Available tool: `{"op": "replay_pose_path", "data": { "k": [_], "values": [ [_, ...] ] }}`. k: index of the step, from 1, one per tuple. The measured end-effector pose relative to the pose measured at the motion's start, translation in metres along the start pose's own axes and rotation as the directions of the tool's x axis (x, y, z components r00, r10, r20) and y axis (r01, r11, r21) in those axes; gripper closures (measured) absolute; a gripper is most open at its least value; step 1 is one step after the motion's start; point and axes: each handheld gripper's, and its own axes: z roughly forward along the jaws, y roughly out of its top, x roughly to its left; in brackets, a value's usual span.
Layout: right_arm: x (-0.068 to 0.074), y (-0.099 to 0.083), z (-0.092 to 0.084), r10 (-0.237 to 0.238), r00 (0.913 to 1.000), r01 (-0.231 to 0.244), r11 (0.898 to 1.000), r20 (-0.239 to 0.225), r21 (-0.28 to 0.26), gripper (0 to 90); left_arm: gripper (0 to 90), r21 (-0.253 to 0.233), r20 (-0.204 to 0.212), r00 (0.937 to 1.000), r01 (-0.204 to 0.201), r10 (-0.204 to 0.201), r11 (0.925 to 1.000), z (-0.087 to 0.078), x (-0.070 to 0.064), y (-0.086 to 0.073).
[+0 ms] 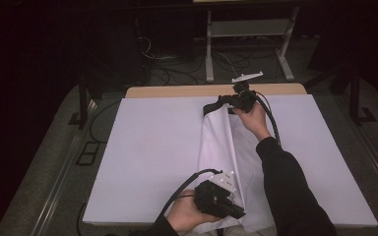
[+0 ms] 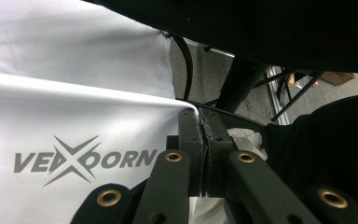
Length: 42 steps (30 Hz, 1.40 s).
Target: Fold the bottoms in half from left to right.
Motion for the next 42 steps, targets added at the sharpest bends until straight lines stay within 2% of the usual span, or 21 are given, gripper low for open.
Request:
{"op": "replay_pose_path", "data": {
  "k": [6, 10, 12, 20, 25, 28, 36, 38, 42],
  "values": [
    [-0.007, -0.006, -0.004, -0.001, 1.0000, 0.001, 1.000, -0.006, 0.006, 85.2, 87.2, 0.004, 0.004, 1.0000, -0.004, 0.004, 1.0000, 0.008, 0.001, 0.004],
    [-0.014, -0.010, -0.009, 0.016, 0.9997, -0.016, 1.000, -0.018, 0.000, 85.2, 87.2, 0.007, 0.004, 1.0000, -0.001, 0.001, 1.0000, 0.015, 0.002, 0.008],
    [-0.017, -0.012, -0.011, 0.023, 0.9993, -0.023, 1.000, -0.031, -0.002, 85.2, 87.2, 0.010, 0.000, 1.0000, -0.002, 0.002, 0.9999, 0.019, 0.002, 0.010],
    [-0.030, -0.020, -0.018, 0.027, 0.9991, -0.027, 1.000, -0.034, -0.009, 85.2, 87.2, 0.015, -0.003, 0.9999, -0.013, 0.013, 0.9998, 0.039, 0.004, 0.023],
    [-0.045, -0.028, -0.022, 0.040, 0.9988, -0.040, 0.999, -0.027, -0.001, 85.2, 87.2, -0.004, 0.009, 0.9999, -0.006, 0.007, 1.0000, 0.049, 0.008, 0.030],
    [-0.049, -0.031, -0.022, 0.042, 0.9987, -0.042, 0.999, -0.030, 0.001, 85.2, 87.2, -0.009, 0.012, 0.9999, -0.008, 0.008, 0.9999, 0.055, 0.011, 0.034],
    [-0.059, -0.037, -0.023, 0.015, 0.9997, -0.015, 1.000, -0.018, 0.022, 85.1, 87.2, -0.019, 0.010, 0.9999, 0.003, -0.003, 0.9998, 0.071, 0.015, 0.039],
    [-0.060, -0.038, -0.024, -0.001, 0.9999, 0.002, 1.000, -0.016, 0.027, 85.0, 87.2, 0.000, -0.014, 0.9999, 0.000, 0.000, 1.0000, 0.077, 0.015, 0.040],
    [-0.061, -0.039, -0.025, -0.013, 0.9999, 0.013, 0.999, -0.009, 0.044, 85.0, 87.2, 0.002, -0.019, 0.9998, -0.001, 0.001, 1.0000, 0.084, 0.016, 0.040]
  ]
}}
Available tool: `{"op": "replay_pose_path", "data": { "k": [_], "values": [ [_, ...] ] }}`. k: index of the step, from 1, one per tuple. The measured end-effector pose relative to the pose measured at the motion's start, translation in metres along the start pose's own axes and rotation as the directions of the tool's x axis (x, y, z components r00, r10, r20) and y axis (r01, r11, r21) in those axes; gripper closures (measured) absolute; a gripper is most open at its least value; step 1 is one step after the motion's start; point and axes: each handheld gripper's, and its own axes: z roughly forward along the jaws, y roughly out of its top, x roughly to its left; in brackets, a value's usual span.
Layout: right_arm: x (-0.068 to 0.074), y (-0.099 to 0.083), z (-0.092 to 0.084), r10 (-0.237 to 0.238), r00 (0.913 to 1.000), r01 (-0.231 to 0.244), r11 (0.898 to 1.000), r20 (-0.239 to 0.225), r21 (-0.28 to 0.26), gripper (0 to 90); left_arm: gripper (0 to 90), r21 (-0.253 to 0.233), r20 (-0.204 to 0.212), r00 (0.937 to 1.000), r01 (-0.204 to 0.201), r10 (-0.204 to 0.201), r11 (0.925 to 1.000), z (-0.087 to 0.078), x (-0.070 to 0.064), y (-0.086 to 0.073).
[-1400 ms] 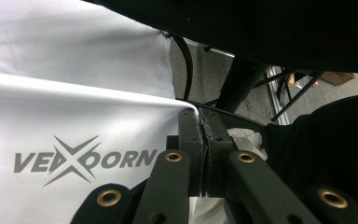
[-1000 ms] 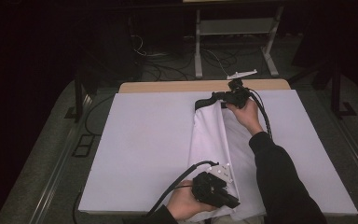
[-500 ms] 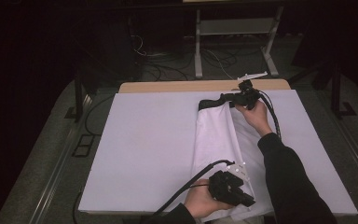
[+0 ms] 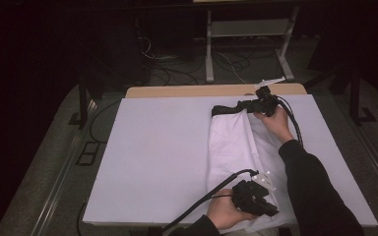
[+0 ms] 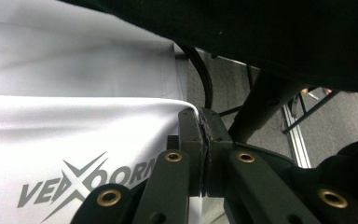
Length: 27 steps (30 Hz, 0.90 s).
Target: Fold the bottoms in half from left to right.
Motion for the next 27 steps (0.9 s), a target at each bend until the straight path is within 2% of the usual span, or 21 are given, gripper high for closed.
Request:
{"op": "replay_pose_path", "data": {
  "k": [4, 10, 17, 27],
  "values": [
    [-0.004, 0.000, -0.004, -0.008, 0.9999, 0.008, 1.000, 0.010, 0.002, 85.0, 87.2, 0.004, 0.015, 0.9998, 0.012, -0.012, 0.9999, 0.012, 0.002, 0.002],
    [-0.009, 0.000, -0.008, -0.011, 0.9997, 0.011, 1.000, 0.024, 0.001, 85.0, 87.2, -0.009, 0.026, 0.9992, 0.029, -0.029, 0.9995, 0.021, 0.004, 0.005],
    [-0.017, -0.003, -0.012, -0.011, 0.9985, 0.009, 1.000, 0.055, 0.027, 85.0, 87.3, -0.014, 0.036, 0.9986, 0.039, -0.039, 0.9991, 0.034, 0.006, 0.013],
    [-0.022, -0.001, -0.022, -0.034, 0.9975, 0.033, 0.999, 0.061, 0.019, 84.9, 87.3, -0.034, 0.041, 0.9961, 0.079, -0.078, 0.9963, 0.052, 0.011, 0.020]
  ]
}}
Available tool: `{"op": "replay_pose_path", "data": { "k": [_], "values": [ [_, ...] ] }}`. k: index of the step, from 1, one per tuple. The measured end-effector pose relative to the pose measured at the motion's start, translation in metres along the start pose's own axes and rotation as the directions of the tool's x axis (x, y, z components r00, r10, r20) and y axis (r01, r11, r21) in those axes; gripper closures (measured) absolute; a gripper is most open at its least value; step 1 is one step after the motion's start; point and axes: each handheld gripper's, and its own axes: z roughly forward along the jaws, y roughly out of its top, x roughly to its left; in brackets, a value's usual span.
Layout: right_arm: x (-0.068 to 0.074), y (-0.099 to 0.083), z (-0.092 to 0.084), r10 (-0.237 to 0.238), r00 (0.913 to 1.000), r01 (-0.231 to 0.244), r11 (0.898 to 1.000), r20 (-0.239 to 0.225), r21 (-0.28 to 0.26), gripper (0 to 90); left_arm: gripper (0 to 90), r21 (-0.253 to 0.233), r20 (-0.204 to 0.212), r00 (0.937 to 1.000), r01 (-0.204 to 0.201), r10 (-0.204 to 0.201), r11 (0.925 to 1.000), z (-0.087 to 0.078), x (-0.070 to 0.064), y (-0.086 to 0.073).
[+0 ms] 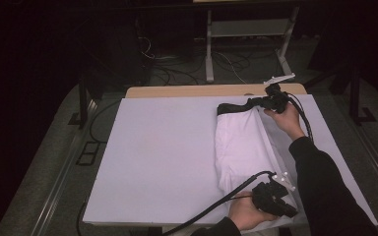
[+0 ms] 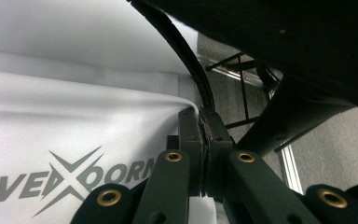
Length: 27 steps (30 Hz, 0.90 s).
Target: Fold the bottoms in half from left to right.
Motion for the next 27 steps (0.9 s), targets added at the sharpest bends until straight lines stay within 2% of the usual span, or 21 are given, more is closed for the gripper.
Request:
{"op": "replay_pose_path", "data": {
  "k": [2, 5, 8, 16, 22, 25, 26, 27],
  "values": [
    [-0.002, -0.001, -0.001, -0.007, 1.0000, 0.007, 1.000, -0.004, 0.000, 84.9, 87.2, -0.005, -0.005, 0.9999, -0.010, 0.010, 0.9999, 0.002, 0.000, 0.003],
    [-0.007, -0.005, 0.001, 0.000, 1.0000, 0.000, 1.000, 0.001, 0.006, 84.9, 87.3, -0.027, -0.006, 1.0000, -0.001, 0.001, 0.9996, 0.006, 0.002, 0.009],
    [-0.009, -0.006, 0.002, 0.003, 1.0000, -0.003, 1.000, 0.000, 0.012, 84.8, 87.3, -0.024, -0.004, 1.0000, -0.001, 0.001, 0.9997, 0.009, 0.003, 0.010],
    [-0.012, -0.009, 0.004, -0.005, 1.0000, 0.005, 1.000, 0.004, 0.024, 84.8, 87.2, -0.036, -0.013, 0.9996, 0.026, -0.027, 0.9990, 0.016, 0.008, 0.012],
    [-0.013, -0.007, 0.002, -0.022, 0.9997, 0.022, 0.999, 0.007, 0.032, 84.8, 87.3, -0.067, 0.001, 0.9990, 0.044, -0.044, 0.9968, 0.020, 0.011, 0.016],
    [-0.014, -0.005, 0.002, -0.034, 0.9993, 0.034, 0.998, 0.012, 0.044, 84.1, 87.0, -0.063, 0.011, 0.9988, 0.048, -0.048, 0.9968, 0.024, 0.013, 0.015],
    [-0.016, -0.006, 0.003, -0.013, 0.9999, 0.013, 0.999, 0.004, 0.046, 68.8, 72.5, -0.067, 0.026, 0.9965, 0.081, -0.079, 0.9944, 0.027, 0.015, 0.014],
    [-0.017, -0.007, 0.003, 0.016, 0.9998, -0.015, 0.999, -0.009, 0.050, 67.2, 66.6, -0.067, 0.026, 0.9965, 0.081, -0.079, 0.9944, 0.027, 0.015, 0.014]
  ]
}}
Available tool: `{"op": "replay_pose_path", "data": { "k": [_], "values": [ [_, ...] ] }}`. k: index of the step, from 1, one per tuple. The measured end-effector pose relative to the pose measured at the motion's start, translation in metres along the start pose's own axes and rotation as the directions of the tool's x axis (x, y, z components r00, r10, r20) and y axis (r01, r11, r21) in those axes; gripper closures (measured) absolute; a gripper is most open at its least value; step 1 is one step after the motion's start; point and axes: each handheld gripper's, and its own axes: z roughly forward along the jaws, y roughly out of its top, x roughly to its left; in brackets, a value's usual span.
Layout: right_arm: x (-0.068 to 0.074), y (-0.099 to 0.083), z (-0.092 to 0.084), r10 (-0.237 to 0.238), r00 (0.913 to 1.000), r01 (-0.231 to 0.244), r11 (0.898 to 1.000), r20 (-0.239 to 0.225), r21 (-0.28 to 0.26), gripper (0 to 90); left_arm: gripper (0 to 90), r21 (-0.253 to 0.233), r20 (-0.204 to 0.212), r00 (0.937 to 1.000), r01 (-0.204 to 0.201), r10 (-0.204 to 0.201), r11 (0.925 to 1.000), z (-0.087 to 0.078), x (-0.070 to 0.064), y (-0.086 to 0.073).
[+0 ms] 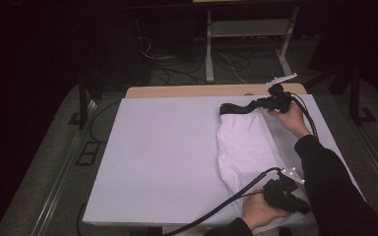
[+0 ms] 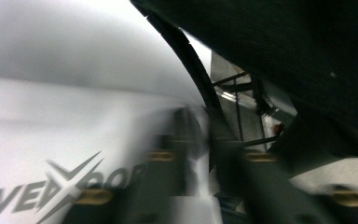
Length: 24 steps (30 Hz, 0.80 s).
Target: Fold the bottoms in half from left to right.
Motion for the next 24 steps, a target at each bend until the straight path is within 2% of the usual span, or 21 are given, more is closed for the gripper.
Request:
{"op": "replay_pose_path", "data": {
  "k": [1, 2, 3, 4, 5, 6, 7, 8, 9, 10, 11, 14, 15, 18, 19, 20, 22, 24],
  "values": [
    [0.000, 0.000, 0.000, 0.000, 1.0000, 0.000, 1.000, 0.000, 0.000, 67.2, 66.6, 0.001, 0.010, 0.9999, 0.011, -0.011, 0.9999, 0.000, 0.001, -0.001],
    [-0.001, -0.003, 0.000, 0.026, 0.9992, -0.026, 1.000, -0.031, 0.009, 61.7, 61.4, -0.016, 0.019, 0.9997, 0.013, -0.013, 0.9998, -0.001, 0.001, -0.002],
    [0.001, -0.005, 0.000, 0.034, 0.9991, -0.033, 0.999, -0.026, 0.005, 57.2, 55.4, -0.024, 0.012, 0.9999, 0.010, -0.010, 0.9997, -0.002, 0.000, -0.003],
    [0.001, -0.005, 0.000, 0.034, 0.9991, -0.033, 0.999, -0.026, 0.005, 57.2, 51.3, -0.024, 0.012, 0.9999, 0.010, -0.010, 0.9997, -0.002, 0.000, -0.003],
    [0.002, -0.009, -0.002, 0.032, 0.9991, -0.032, 0.999, -0.027, 0.000, 44.1, 46.3, -0.030, 0.005, 1.0000, -0.002, 0.002, 0.9996, -0.003, -0.001, -0.003],
    [0.002, -0.009, -0.002, 0.032, 0.9991, -0.032, 0.999, -0.027, 0.000, 44.1, 46.3, -0.040, -0.011, 0.9999, -0.010, 0.010, 0.9992, -0.005, -0.003, -0.004],
    [0.004, -0.010, -0.004, 0.041, 0.9981, -0.042, 0.999, -0.046, -0.006, 34.7, 34.5, -0.041, -0.043, 0.9989, -0.022, 0.021, 0.9989, -0.007, -0.006, -0.004],
    [0.004, -0.010, -0.004, 0.041, 0.9981, -0.042, 0.999, -0.046, -0.006, 34.7, 29.3, -0.044, -0.076, 0.9966, -0.037, 0.034, 0.9984, -0.009, -0.008, -0.004],
    [0.005, -0.011, -0.008, 0.043, 0.9971, -0.044, 0.999, -0.062, -0.027, 25.6, 24.6, -0.048, -0.098, 0.9945, -0.043, 0.039, 0.9979, -0.011, -0.010, -0.004],
    [0.005, -0.011, -0.008, 0.043, 0.9971, -0.044, 0.999, -0.062, -0.027, 25.6, 24.6, -0.048, -0.109, 0.9933, -0.042, 0.037, 0.9979, -0.013, -0.010, -0.004],
    [0.008, -0.011, -0.011, 0.042, 0.9969, -0.044, 0.998, -0.067, -0.035, 12.9, 16.8, -0.060, -0.114, 0.9934, -0.021, 0.014, 0.9980, -0.019, -0.008, -0.003],
    [0.010, -0.012, -0.014, 0.042, 0.9969, -0.045, 0.998, -0.067, -0.043, 8.6, 11.8, -0.077, -0.110, 0.9939, -0.009, 0.000, 0.9970, -0.026, -0.006, -0.004],
    [0.012, -0.012, -0.017, 0.054, 0.9959, -0.057, 0.997, -0.072, -0.046, 0.0, 9.2, -0.088, -0.111, 0.9938, -0.004, -0.006, 0.9961, -0.029, -0.004, -0.004],
    [0.014, -0.013, -0.021, 0.065, 0.9950, -0.069, 0.996, -0.076, -0.061, 0.0, 5.3, -0.112, -0.104, 0.9943, 0.010, -0.021, 0.9936, -0.041, 0.000, -0.004],
    [0.015, -0.015, -0.022, 0.080, 0.9948, -0.084, 0.995, -0.062, -0.056, 0.0, 1.6, -0.126, -0.116, 0.9929, 0.015, -0.029, 0.9919, -0.045, 0.002, -0.004],
    [0.015, -0.015, -0.022, 0.080, 0.9948, -0.084, 0.995, -0.062, -0.056, 0.0, 1.6, -0.136, -0.132, 0.9907, 0.018, -0.036, 0.9906, -0.050, 0.004, -0.004],
    [0.016, -0.017, -0.022, 0.083, 0.9947, -0.085, 0.996, -0.062, -0.035, 0.0, 0.1, -0.164, -0.132, 0.9899, 0.030, -0.052, 0.9860, -0.060, 0.007, -0.004],
    [0.017, -0.019, -0.023, 0.080, 0.9954, -0.082, 0.996, -0.053, -0.034, 0.0, 0.1, -0.170, -0.151, 0.9879, 0.011, -0.037, 0.9854, -0.069, 0.008, -0.005]
  ]
}}
